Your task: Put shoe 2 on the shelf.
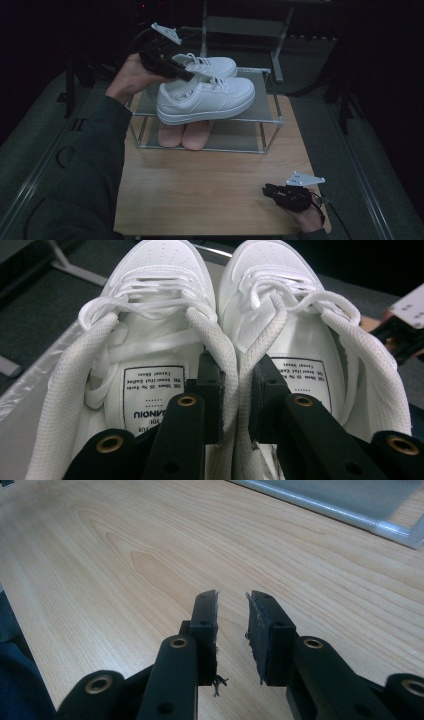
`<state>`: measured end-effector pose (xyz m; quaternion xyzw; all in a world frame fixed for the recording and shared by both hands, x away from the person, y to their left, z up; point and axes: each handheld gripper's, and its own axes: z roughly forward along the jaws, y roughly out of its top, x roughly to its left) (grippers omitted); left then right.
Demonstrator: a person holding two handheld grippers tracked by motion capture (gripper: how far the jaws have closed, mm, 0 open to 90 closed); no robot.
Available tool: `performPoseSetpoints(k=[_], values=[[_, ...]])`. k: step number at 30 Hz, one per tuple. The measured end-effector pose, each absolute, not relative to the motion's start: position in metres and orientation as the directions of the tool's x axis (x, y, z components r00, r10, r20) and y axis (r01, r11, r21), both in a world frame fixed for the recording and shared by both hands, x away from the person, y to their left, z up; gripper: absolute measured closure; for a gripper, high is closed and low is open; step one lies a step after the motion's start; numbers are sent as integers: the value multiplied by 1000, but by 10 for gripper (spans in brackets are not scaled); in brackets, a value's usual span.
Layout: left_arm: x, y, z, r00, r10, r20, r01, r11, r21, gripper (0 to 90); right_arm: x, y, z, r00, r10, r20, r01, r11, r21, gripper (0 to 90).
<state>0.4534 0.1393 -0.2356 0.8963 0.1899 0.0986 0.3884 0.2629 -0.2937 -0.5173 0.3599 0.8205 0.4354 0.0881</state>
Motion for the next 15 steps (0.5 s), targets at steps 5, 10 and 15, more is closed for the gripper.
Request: performPoseSetpoints(k=[5, 10, 15], values=[[464, 134, -239, 898, 439, 25, 283, -621, 731, 790, 263, -294, -517, -726, 667, 169, 513, 361, 779, 730], [471, 132, -243, 880, 475, 7, 313, -591, 743, 790, 263, -295, -517, -726, 667, 166, 510, 361, 781, 730], [475, 131, -245, 850, 526, 7, 346, -569, 746, 790, 262, -296, -516, -724, 669, 167, 511, 357, 782, 730]])
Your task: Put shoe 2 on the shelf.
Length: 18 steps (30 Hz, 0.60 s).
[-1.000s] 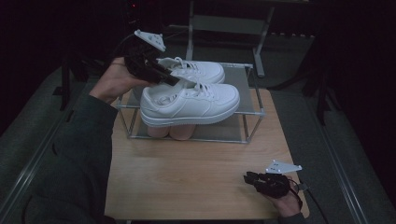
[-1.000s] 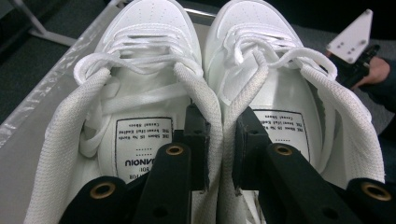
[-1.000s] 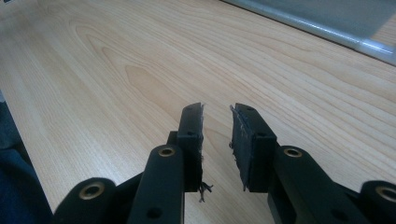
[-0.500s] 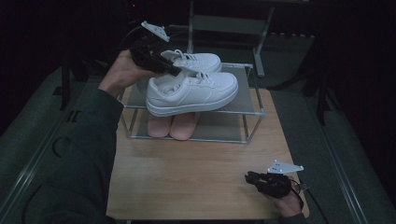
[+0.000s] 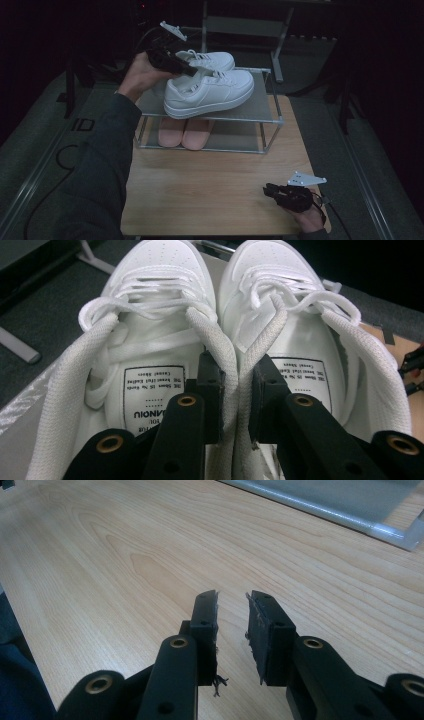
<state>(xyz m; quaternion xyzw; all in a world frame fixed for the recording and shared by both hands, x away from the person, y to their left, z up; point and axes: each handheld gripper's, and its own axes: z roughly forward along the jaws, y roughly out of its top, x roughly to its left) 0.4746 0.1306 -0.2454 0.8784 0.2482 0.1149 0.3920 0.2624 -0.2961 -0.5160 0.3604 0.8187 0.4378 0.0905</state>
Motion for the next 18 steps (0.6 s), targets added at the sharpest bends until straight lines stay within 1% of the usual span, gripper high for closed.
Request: performPoseSetpoints(k=[18], values=[[484, 147, -255, 725, 688, -21, 462, -464, 756, 789, 262, -296, -515, -724, 670, 165, 509, 357, 783, 732]])
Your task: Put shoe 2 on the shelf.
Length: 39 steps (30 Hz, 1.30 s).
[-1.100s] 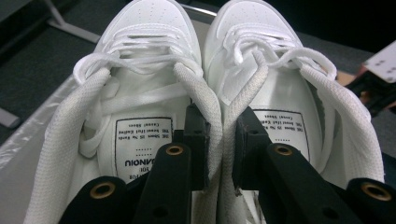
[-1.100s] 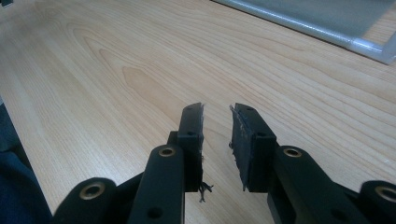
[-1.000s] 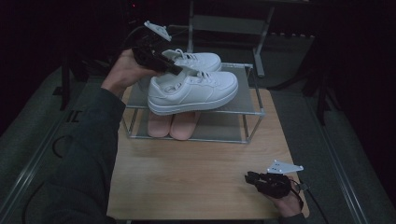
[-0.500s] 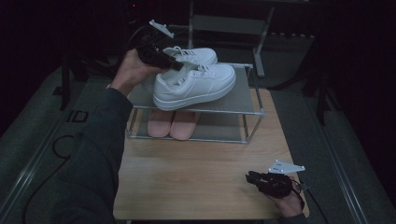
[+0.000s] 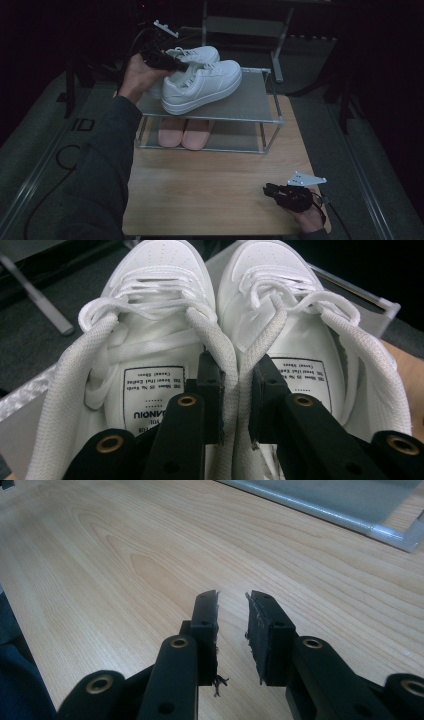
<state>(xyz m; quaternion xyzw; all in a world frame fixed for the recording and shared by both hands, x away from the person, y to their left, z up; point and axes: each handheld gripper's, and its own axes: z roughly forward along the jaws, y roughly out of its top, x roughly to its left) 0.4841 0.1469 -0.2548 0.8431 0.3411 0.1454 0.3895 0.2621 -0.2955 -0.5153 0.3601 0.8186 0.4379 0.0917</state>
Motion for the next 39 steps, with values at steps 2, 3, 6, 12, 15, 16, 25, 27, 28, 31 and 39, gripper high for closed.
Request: performPoseSetpoints(k=[2, 3, 6, 12, 15, 16, 25, 27, 28, 31, 39], values=[[485, 148, -255, 710, 704, -25, 476, -453, 754, 789, 262, -296, -515, -724, 670, 165, 509, 357, 784, 732], [485, 149, -256, 705, 709, -23, 478, -451, 754, 790, 262, -295, -515, -724, 670, 165, 509, 357, 783, 732], [485, 150, -257, 685, 728, -28, 493, -435, 754, 790, 262, -295, -515, -724, 670, 166, 509, 356, 784, 733], [486, 152, -256, 649, 760, -28, 512, -409, 756, 790, 262, -295, -515, -723, 670, 167, 510, 356, 783, 733], [486, 152, -256, 621, 783, -34, 527, -385, 758, 790, 262, -295, -515, -724, 670, 165, 509, 356, 784, 733], [486, 152, -256, 613, 790, -34, 531, -379, 758, 790, 262, -295, -515, -723, 670, 166, 509, 355, 784, 733], [486, 150, -260, 543, 839, -25, 559, -339, 757, 790, 262, -295, -515, -723, 670, 167, 510, 355, 783, 740], [485, 150, -261, 529, 848, -29, 564, -326, 759, 790, 263, -295, -515, -725, 668, 166, 509, 358, 783, 739], [485, 149, -262, 523, 852, -33, 567, -319, 759, 789, 263, -294, -515, -725, 668, 166, 509, 358, 783, 738], [485, 147, -264, 505, 863, -36, 575, -305, 759, 790, 263, -294, -515, -727, 666, 165, 507, 359, 784, 738], [486, 138, -269, 452, 892, -24, 600, -283, 748, 789, 262, -295, -515, -725, 669, 165, 507, 355, 786, 738]])
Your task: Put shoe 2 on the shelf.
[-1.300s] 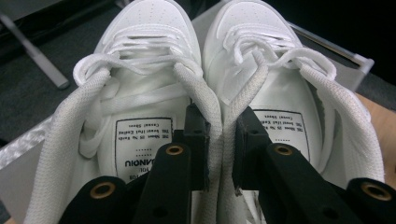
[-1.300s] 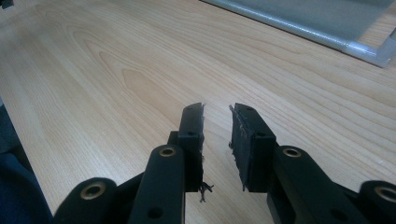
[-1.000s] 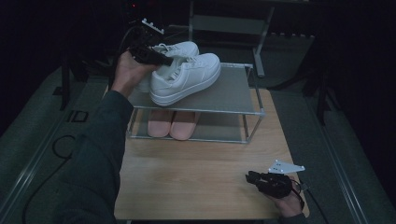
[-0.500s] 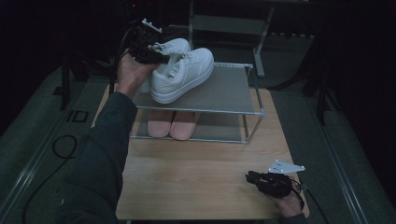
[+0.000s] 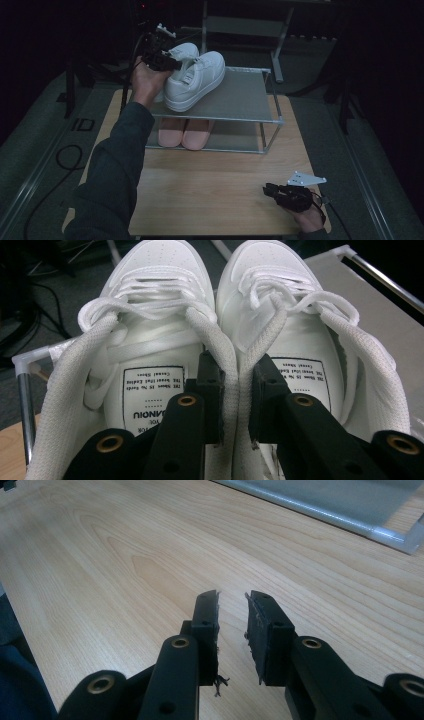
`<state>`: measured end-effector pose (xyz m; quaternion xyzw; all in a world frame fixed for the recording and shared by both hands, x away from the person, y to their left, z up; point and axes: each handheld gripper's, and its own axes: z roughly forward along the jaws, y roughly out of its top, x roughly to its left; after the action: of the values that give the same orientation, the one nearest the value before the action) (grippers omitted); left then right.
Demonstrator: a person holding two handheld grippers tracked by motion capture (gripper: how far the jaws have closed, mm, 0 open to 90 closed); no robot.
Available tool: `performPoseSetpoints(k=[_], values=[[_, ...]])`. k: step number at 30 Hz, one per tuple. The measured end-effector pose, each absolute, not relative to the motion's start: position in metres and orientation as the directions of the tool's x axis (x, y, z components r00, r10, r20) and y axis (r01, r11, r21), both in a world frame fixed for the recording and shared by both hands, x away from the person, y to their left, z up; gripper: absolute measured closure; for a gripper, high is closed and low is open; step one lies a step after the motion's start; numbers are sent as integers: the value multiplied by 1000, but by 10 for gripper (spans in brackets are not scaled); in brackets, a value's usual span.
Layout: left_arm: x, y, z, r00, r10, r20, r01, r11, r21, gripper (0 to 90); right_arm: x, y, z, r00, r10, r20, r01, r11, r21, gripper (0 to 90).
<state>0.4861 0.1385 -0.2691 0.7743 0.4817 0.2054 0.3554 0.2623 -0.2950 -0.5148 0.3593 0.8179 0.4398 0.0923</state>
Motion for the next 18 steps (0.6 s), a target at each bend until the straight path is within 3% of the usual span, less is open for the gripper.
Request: performPoseSetpoints(k=[18], values=[[487, 128, -272, 324, 945, -49, 631, -177, 756, 788, 262, -296, -515, -725, 669, 165, 507, 356, 785, 738]])
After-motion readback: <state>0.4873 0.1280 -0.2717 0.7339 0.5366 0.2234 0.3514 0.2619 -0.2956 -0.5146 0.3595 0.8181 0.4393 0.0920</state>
